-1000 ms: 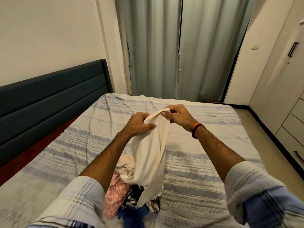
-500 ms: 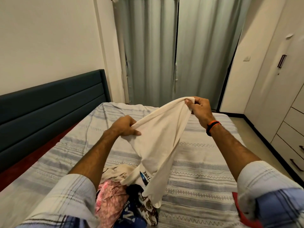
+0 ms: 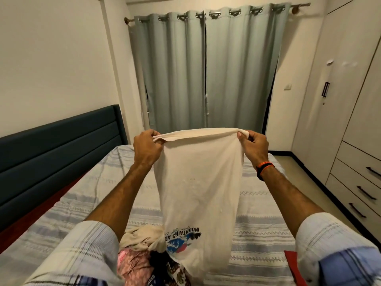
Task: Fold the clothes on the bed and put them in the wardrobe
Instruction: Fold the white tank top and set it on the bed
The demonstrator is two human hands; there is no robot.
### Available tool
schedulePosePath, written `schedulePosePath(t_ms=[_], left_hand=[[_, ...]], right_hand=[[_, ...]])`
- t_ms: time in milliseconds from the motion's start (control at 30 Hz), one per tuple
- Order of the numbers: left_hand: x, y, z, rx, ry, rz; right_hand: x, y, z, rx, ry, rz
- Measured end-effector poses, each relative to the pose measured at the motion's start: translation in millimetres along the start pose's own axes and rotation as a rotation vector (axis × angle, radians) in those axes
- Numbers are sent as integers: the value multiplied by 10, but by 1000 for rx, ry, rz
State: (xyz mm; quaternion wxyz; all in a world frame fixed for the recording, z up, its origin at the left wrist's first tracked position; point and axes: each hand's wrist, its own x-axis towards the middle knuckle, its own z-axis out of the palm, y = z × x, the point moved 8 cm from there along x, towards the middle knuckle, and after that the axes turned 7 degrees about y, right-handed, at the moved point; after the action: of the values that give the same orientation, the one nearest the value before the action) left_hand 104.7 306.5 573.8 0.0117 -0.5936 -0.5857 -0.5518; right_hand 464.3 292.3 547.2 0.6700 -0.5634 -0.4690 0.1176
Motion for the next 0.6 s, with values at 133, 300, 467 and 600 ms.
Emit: schedulePosePath(t_ms=[133,300,467,600], left_hand=[[-20,61,193,154,-178,28],[-86,127,211,219,-157,13],[-65,294,180,328,-72,-34],[-5,464,230,-209,-58,-251]], right_hand=[[29,44,-72,-199,-33,35],[47,65,-278,-185,52,144],[117,6,-334,61,50,271],[255,-186,-523,92,124,175]])
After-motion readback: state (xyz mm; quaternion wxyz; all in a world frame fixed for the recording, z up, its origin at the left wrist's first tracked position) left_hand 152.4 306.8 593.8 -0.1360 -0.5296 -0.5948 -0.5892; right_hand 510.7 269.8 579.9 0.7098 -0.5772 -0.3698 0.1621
